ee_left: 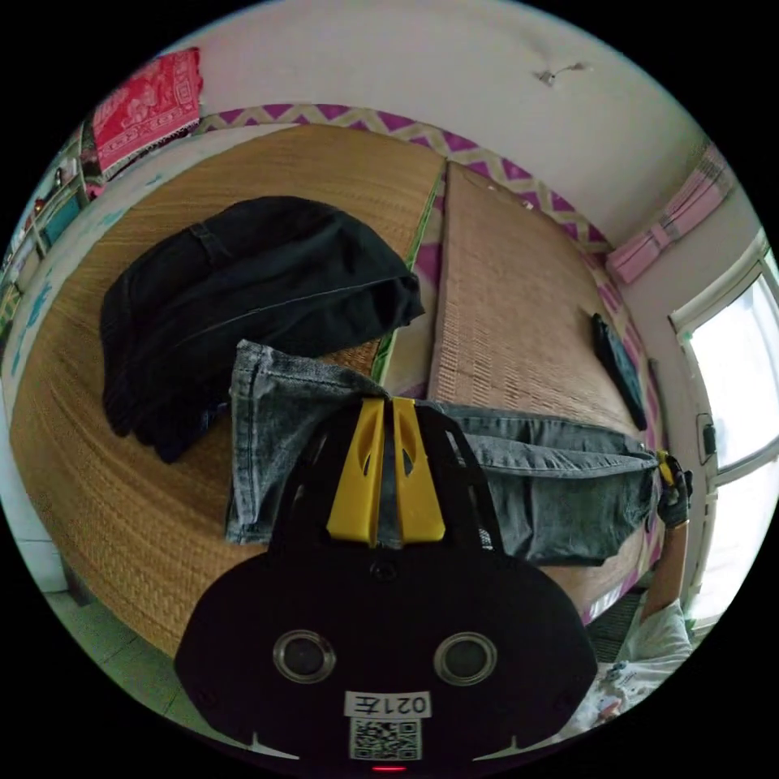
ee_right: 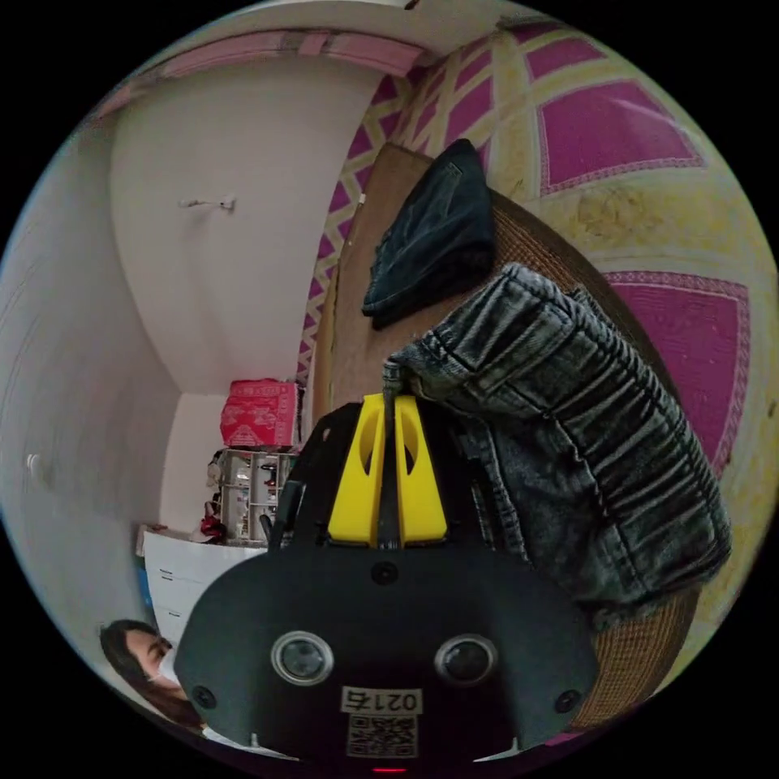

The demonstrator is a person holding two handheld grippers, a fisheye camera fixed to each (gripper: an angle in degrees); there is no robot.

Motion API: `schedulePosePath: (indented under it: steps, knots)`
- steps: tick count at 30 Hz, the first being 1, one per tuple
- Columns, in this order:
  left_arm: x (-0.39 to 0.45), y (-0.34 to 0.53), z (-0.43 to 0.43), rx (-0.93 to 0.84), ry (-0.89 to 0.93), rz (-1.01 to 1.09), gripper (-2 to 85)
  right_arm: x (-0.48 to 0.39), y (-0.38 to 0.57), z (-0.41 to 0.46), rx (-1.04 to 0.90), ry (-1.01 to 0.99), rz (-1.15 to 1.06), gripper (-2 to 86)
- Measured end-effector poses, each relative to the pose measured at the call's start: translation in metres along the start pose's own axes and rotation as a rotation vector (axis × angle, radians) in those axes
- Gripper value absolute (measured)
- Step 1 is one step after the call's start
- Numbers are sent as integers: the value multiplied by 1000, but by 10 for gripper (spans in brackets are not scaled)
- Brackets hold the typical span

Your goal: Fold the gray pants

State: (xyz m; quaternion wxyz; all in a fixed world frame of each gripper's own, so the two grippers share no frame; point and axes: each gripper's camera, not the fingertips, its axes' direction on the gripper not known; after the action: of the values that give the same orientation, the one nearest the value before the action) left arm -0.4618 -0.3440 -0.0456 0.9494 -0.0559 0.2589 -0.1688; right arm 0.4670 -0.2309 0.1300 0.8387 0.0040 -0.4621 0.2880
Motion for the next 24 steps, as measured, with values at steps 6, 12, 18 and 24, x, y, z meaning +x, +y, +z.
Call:
schedulePosePath:
  steps: [6,12,18,24]
  knots:
    - [-1,-30,59,-97,0,-10,6,2,-15,29,-10,-26,-7,46]
    - [-38,-34,34,22,56,-80,77,-16,-3,25,28,-118,-49,101]
    - [-67,-2,0,83,-61,-76,76,-72,50,34,-9,-48,-251,92]
    - [-60,17,30,7,-59,-4,85,-189,168,148,-317,78,-757,87]
